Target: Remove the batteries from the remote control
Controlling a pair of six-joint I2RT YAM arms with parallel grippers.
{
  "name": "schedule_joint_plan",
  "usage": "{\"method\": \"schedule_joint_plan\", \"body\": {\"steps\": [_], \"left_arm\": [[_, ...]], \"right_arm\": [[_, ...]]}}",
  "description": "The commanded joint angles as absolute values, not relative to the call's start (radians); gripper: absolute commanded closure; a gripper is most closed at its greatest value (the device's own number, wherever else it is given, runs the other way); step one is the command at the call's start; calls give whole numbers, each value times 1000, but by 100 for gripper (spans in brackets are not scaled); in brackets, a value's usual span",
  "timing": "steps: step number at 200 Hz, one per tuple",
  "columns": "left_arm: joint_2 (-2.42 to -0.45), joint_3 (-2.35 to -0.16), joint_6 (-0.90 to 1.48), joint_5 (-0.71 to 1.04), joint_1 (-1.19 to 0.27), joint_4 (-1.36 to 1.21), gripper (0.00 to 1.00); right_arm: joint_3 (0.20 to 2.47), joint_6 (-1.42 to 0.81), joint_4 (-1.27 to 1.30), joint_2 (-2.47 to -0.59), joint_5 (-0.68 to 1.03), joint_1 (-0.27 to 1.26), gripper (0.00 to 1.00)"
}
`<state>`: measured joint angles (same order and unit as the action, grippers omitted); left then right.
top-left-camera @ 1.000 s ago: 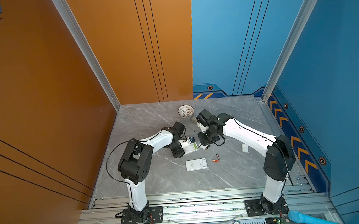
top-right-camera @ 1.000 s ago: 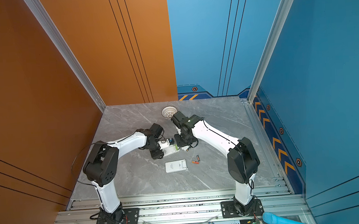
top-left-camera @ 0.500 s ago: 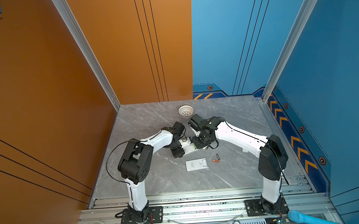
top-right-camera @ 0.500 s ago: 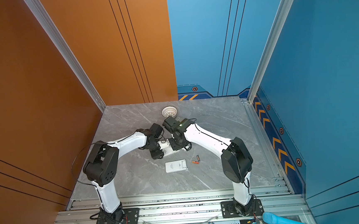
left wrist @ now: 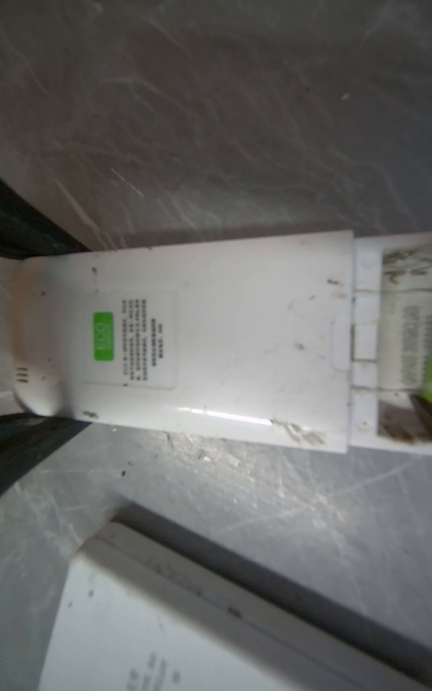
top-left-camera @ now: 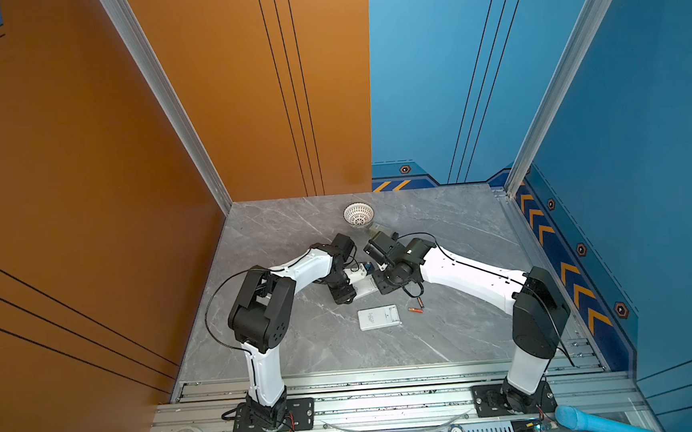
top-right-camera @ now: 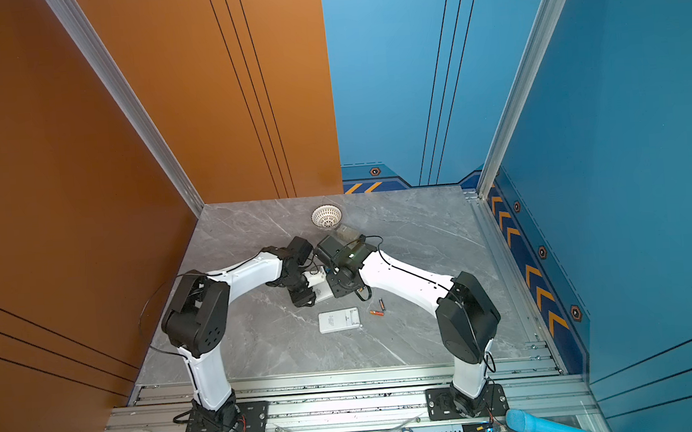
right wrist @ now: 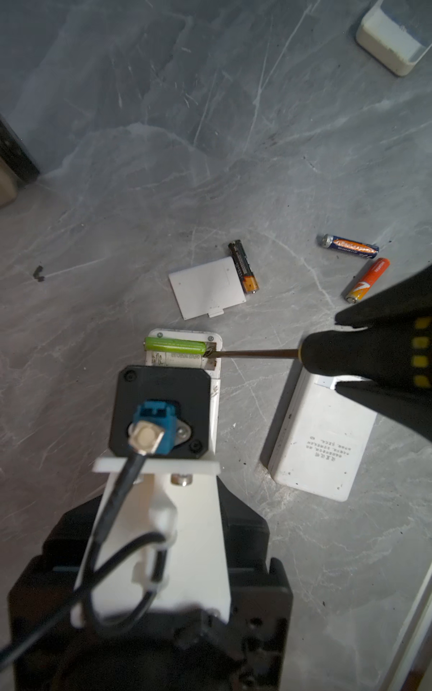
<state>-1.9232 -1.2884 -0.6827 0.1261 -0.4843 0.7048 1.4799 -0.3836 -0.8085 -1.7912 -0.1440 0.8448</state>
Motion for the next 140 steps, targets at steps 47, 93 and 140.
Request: {"method": "schedule_joint_plan", "body": {"steps": [47, 93, 140], "left_arm": [[-2005, -1406, -635, 405, -474, 960, 89], [-2016, -1414, -625, 404, -464, 968, 91], [-2019, -1415, -598, 280, -456, 927, 86]], "right_arm": [[1410, -467, -712, -1784, -434, 864, 100], [1315, -481, -613, -1709, -414, 850, 100], [1266, -502, -625, -1608, -353, 814, 100]]}}
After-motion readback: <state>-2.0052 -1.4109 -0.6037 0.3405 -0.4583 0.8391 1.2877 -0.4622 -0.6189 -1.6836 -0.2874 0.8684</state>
